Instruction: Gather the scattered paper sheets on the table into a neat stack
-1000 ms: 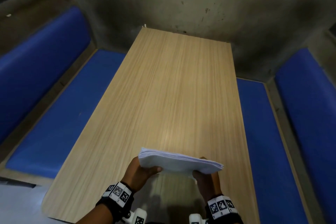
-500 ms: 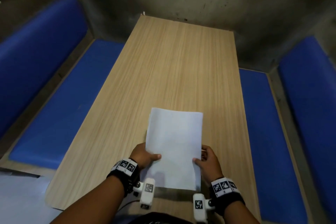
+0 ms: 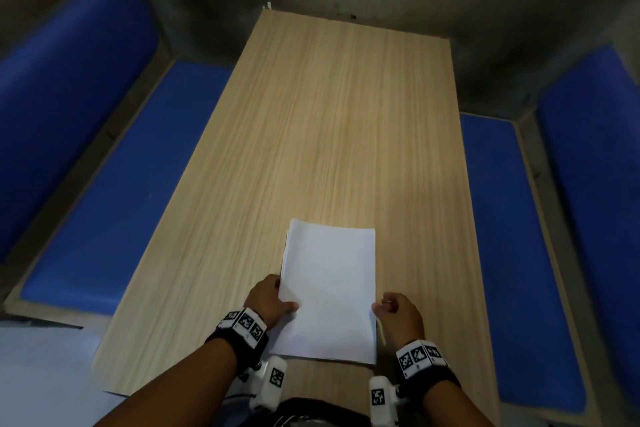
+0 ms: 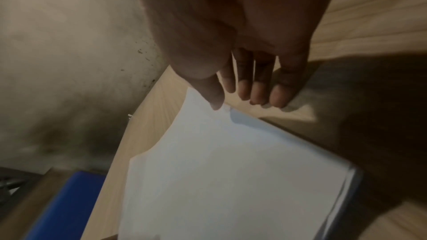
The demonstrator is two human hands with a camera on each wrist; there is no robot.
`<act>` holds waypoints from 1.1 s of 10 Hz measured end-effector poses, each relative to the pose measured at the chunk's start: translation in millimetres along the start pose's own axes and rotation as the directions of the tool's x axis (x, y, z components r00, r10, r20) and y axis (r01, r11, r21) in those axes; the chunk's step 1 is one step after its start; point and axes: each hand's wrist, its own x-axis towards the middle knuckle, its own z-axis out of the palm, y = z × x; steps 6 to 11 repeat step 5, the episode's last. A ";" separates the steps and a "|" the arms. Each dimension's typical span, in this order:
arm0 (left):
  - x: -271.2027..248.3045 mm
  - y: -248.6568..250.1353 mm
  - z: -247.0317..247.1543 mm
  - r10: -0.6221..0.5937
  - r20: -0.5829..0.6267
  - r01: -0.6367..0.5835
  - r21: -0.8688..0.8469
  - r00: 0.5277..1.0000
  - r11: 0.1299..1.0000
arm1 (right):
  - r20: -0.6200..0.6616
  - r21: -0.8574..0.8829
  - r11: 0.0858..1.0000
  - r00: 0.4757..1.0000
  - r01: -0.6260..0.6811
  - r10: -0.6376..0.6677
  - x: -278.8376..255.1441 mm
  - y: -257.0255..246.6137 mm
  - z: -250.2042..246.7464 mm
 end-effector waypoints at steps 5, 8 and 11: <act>-22.0 -1.4 -11.4 0.105 0.120 -0.097 -0.070 0.987 0.993 | 0.221 -0.186 0.981 0.975 0.052 -0.009 0.7 16.7 0.2; -22.0 -1.4 -11.4 0.105 0.120 -0.097 -0.070 0.987 0.993 | 0.221 -0.186 0.981 0.975 0.052 -0.009 0.7 16.7 0.2; -22.0 -1.4 -11.4 0.105 0.120 -0.097 -0.070 0.987 0.993 | 0.221 -0.186 0.981 0.975 0.052 -0.009 0.7 16.7 0.2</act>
